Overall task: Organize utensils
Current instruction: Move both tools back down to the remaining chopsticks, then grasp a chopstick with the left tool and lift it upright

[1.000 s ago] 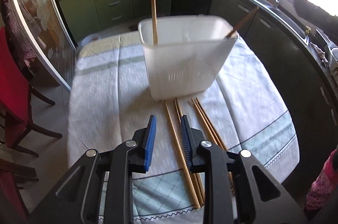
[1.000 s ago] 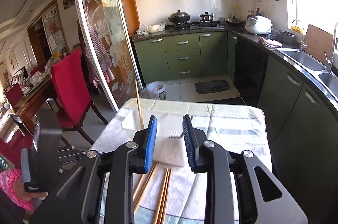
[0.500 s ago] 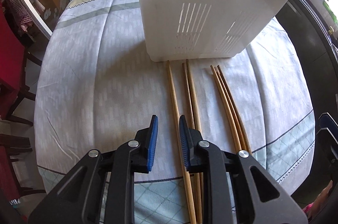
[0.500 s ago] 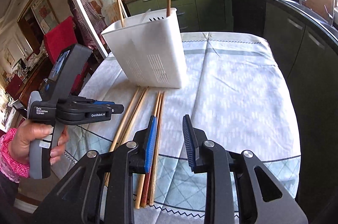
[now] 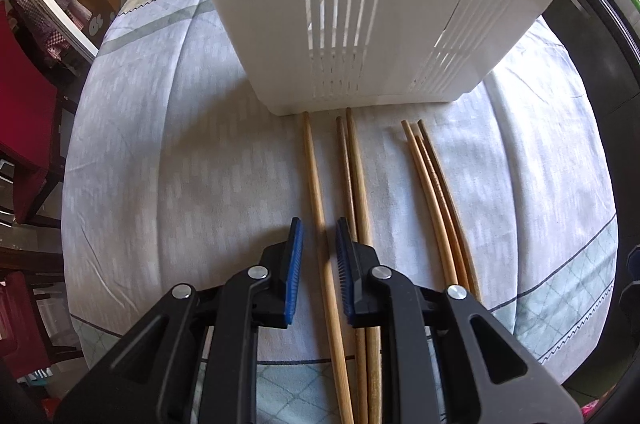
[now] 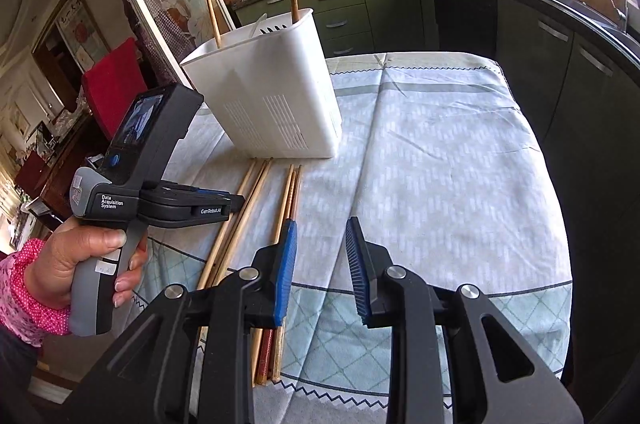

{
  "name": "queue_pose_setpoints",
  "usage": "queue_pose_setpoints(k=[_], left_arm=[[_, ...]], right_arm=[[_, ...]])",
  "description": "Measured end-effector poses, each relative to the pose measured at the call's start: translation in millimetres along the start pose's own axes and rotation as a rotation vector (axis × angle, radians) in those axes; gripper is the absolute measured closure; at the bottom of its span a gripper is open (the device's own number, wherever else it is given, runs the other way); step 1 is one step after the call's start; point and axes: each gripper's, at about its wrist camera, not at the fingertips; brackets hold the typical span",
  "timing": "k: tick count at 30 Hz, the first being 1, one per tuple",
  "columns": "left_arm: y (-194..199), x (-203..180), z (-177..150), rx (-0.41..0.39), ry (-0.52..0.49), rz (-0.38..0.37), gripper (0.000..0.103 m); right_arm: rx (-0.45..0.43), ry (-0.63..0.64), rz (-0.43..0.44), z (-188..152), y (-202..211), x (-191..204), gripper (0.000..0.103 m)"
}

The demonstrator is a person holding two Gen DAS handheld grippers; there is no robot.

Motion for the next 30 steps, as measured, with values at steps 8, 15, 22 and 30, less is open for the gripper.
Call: queue_pose_setpoints(k=[8, 15, 22, 30], left_arm=[[4, -4, -4, -0.006, -0.003, -0.019, 0.097], [53, 21, -28, -0.171, -0.007, -0.066, 0.097], [116, 48, -60, -0.361, 0.004, -0.127, 0.097], [161, 77, -91, -0.515, -0.015, -0.155, 0.097]], right_arm=[[0.032, 0.001, 0.009, -4, -8, 1, 0.077], [0.093, 0.011, -0.001, -3, -31, 1, 0.077], [0.151, 0.057, -0.019, 11, -59, 12, 0.077], [0.302, 0.114, 0.001, 32, -120, 28, 0.079]])
Point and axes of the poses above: each gripper's, at about its wrist camera, not at the fingertips, and y roughly against the way its jaws point, x to its left, z to its top, and after that the axes turned 8 degrees about y, right-handed
